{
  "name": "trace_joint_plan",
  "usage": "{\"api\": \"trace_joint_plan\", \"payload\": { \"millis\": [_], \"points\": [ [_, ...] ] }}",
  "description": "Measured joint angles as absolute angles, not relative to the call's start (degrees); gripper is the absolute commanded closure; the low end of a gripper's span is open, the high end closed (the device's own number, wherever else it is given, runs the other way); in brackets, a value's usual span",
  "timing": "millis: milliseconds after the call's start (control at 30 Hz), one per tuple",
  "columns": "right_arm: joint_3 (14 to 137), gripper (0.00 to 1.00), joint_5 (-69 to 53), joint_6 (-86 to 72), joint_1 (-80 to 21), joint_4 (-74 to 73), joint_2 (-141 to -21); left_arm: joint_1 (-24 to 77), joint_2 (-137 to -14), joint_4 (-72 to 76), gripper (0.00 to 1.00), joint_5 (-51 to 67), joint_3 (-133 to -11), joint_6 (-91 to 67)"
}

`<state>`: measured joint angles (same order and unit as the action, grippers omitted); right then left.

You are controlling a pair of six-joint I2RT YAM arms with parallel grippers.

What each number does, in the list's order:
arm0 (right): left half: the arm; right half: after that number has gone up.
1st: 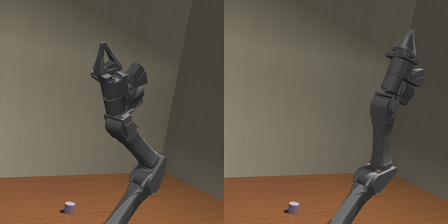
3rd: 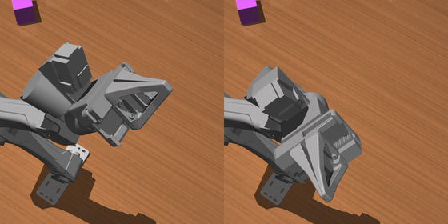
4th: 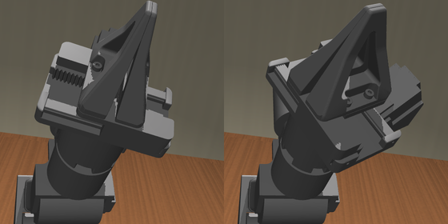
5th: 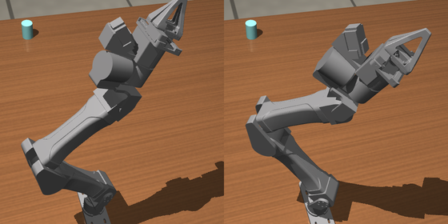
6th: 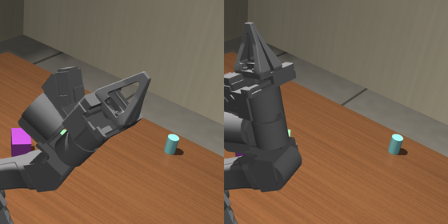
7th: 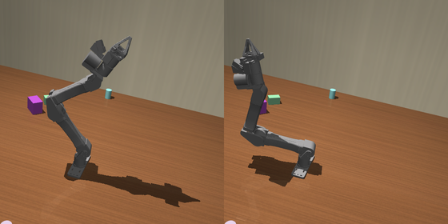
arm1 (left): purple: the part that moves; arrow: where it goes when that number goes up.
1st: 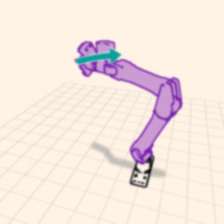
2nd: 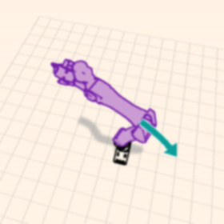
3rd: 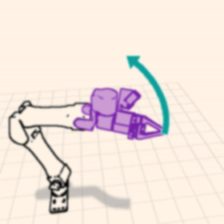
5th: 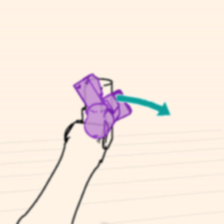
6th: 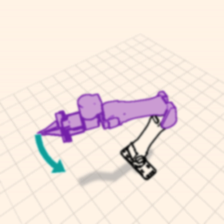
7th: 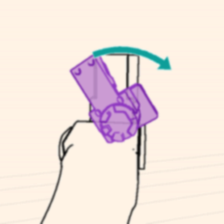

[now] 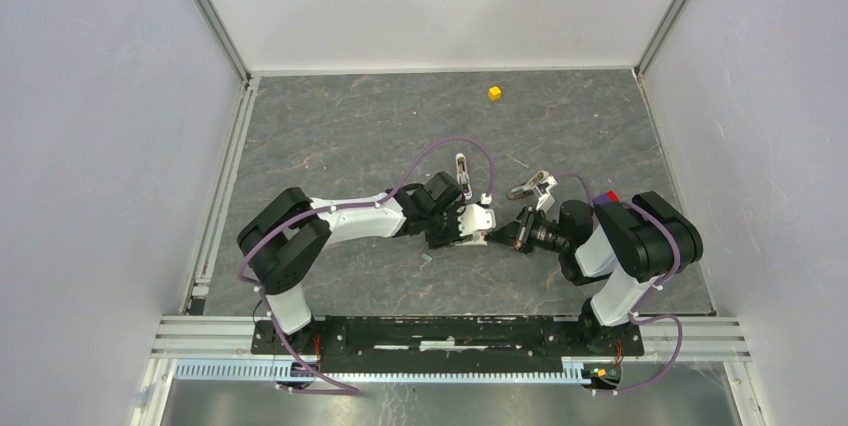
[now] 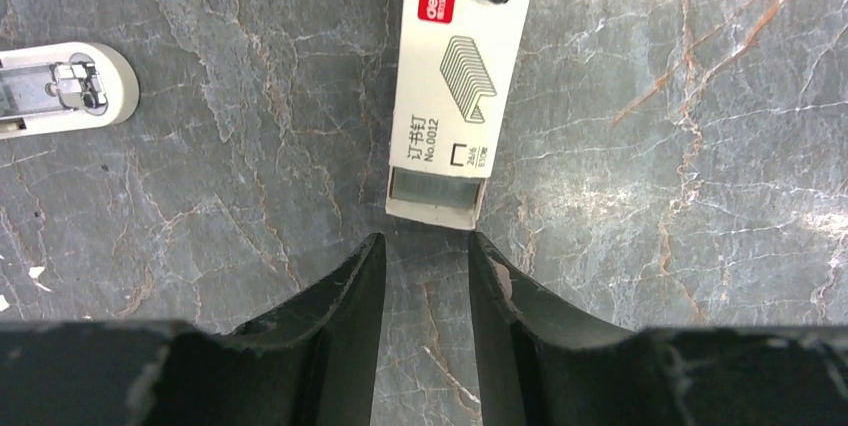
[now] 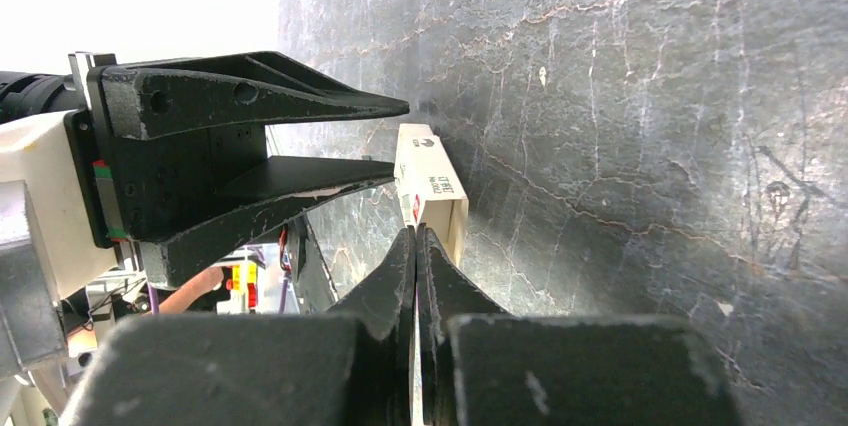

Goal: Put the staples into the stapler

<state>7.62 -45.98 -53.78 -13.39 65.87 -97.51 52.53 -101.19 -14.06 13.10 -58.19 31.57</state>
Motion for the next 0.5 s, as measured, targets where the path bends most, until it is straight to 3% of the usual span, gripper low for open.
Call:
{"api": "trace_joint_plan", "payload": {
  "millis": [100, 200, 267, 500],
  "points": [
    [7.51, 1.0, -46.41, -53.76, -12.93, 65.93, -97.51, 52.53, -100.64, -14.13, 0.54, 12.38, -57.63, 31.57],
    [7.46, 1.0, -46.74, -53.74, -12.73, 65.93, -97.62, 52.53, -100.01, -14.41, 0.37, 12.19, -57.06, 31.77],
    [7.46, 1.0, -47.11, -53.76, -12.69, 65.98, -97.84, 52.53, -99.74, -14.63, 0.32, 12.34, -56.95, 32.12],
    [7.49, 1.0, -47.53, -53.74, -13.3, 65.98, -98.06, 52.53, -99.83, -15.22, 0.3, 14.39, -57.23, 32.29]
  ]
}}
